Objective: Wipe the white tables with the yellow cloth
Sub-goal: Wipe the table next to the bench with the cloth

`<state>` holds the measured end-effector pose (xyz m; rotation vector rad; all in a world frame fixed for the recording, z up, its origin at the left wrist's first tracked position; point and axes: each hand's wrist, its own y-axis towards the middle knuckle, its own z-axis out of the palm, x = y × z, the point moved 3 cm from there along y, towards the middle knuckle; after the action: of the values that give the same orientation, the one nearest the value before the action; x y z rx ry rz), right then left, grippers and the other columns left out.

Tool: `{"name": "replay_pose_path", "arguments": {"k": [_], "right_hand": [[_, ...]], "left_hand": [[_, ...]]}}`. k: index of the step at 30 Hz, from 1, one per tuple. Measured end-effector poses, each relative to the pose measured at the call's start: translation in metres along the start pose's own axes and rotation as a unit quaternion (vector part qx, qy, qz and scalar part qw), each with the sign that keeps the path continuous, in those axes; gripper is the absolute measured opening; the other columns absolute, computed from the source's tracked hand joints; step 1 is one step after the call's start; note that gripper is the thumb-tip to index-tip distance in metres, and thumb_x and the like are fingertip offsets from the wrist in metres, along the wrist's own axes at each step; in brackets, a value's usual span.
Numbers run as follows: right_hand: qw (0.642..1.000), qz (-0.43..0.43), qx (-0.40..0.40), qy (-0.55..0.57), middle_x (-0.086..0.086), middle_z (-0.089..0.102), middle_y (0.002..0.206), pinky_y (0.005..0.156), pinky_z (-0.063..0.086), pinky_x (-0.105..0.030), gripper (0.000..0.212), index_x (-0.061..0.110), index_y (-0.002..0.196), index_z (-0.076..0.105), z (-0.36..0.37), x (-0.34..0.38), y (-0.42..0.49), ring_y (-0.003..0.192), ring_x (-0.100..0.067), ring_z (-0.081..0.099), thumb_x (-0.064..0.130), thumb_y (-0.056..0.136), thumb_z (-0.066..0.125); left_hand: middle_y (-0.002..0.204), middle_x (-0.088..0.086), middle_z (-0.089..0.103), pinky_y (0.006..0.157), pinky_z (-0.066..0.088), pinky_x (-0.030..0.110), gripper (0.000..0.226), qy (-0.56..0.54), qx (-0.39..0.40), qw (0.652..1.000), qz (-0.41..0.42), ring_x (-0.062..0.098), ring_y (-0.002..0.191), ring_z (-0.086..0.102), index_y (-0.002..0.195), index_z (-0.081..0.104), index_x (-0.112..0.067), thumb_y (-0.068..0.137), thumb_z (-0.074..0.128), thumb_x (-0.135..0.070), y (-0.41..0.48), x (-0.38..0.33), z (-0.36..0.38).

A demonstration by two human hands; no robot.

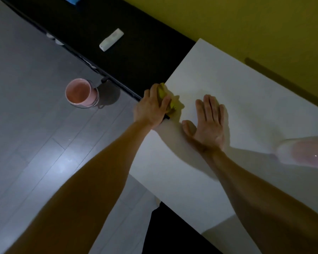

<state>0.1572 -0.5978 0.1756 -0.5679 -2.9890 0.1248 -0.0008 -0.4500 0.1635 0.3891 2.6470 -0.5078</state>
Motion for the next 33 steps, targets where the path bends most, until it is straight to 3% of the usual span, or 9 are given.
{"name": "replay_pose_path", "arguments": {"k": [3, 7, 11, 17, 25, 30, 33], "right_hand": [[1.000, 0.002, 0.006, -0.013, -0.013, 0.004, 0.182, 0.135, 0.004, -0.055, 0.085, 0.011, 0.172, 0.019, 0.000, -0.001, -0.001, 0.169, -0.029, -0.005, 0.067, 0.108, 0.022], [0.999, 0.005, 0.006, -0.041, -0.013, 0.000, 0.182, 0.135, 0.006, -0.055, 0.086, 0.012, 0.173, 0.014, -0.002, -0.001, -0.003, 0.168, -0.030, -0.008, 0.068, 0.107, 0.014], [0.999, 0.006, 0.011, -0.038, -0.014, 0.002, 0.181, 0.135, 0.007, -0.055, 0.086, 0.011, 0.173, 0.015, -0.003, 0.000, -0.004, 0.168, -0.031, -0.005, 0.067, 0.107, 0.015], [0.999, -0.003, 0.022, -0.045, -0.017, -0.001, 0.181, 0.134, 0.005, -0.057, 0.087, 0.009, 0.173, 0.011, -0.002, 0.004, -0.005, 0.168, -0.033, -0.008, 0.066, 0.107, 0.013], [0.999, -0.006, -0.014, 0.040, -0.014, 0.015, 0.180, 0.135, 0.004, -0.057, 0.090, 0.011, 0.171, 0.024, 0.004, 0.001, -0.001, 0.169, -0.031, -0.002, 0.065, 0.102, 0.042], [0.997, -0.010, -0.035, 0.068, -0.013, 0.024, 0.178, 0.134, 0.012, -0.058, 0.085, 0.012, 0.167, 0.034, 0.003, -0.004, -0.006, 0.167, -0.033, 0.012, 0.065, 0.103, 0.048], [0.997, -0.017, -0.038, 0.067, -0.014, 0.041, 0.166, 0.129, 0.026, -0.057, 0.066, 0.014, 0.155, 0.052, -0.007, -0.009, 0.011, 0.155, -0.037, 0.037, 0.058, 0.105, 0.046]], "left_hand": [[0.152, 0.002, 0.050, 0.094, 0.039, 0.039, 0.073, -0.018, 0.010, 1.000, -0.001, 0.030, 0.123, 0.060, 0.165, 0.019, -0.040, 0.104, 0.030, -0.078, -0.044, 0.034, -0.004], [0.155, -0.003, 0.051, 0.100, 0.053, 0.052, 0.064, -0.013, 0.037, 0.998, -0.047, 0.030, 0.122, 0.065, 0.162, 0.021, -0.046, 0.105, 0.033, -0.076, -0.137, 0.104, -0.020], [0.156, -0.002, 0.049, 0.099, 0.059, 0.056, 0.062, -0.007, 0.060, 0.995, -0.084, 0.031, 0.120, 0.066, 0.159, 0.023, -0.043, 0.106, 0.033, -0.073, -0.179, 0.135, -0.030], [0.154, 0.002, 0.051, 0.100, 0.057, 0.053, 0.065, 0.013, 0.053, 0.998, -0.040, 0.034, 0.119, 0.067, 0.160, 0.022, -0.040, 0.106, 0.029, -0.076, -0.105, 0.084, -0.021], [0.151, 0.014, 0.048, 0.086, 0.044, 0.044, 0.068, 0.049, -0.008, 0.998, 0.048, 0.039, 0.118, 0.065, 0.166, 0.022, -0.026, 0.111, 0.031, -0.066, 0.084, -0.071, 0.001], [0.153, 0.008, 0.047, 0.090, 0.046, 0.044, 0.067, -0.012, 0.020, 0.999, 0.046, 0.037, 0.121, 0.063, 0.165, 0.018, -0.035, 0.109, 0.036, -0.068, 0.042, -0.034, 0.002], [0.151, 0.006, 0.050, 0.087, 0.048, 0.040, 0.067, -0.025, 0.047, 0.998, 0.037, 0.034, 0.118, 0.066, 0.164, 0.020, -0.035, 0.108, 0.034, -0.070, -0.015, 0.020, -0.006]]}}
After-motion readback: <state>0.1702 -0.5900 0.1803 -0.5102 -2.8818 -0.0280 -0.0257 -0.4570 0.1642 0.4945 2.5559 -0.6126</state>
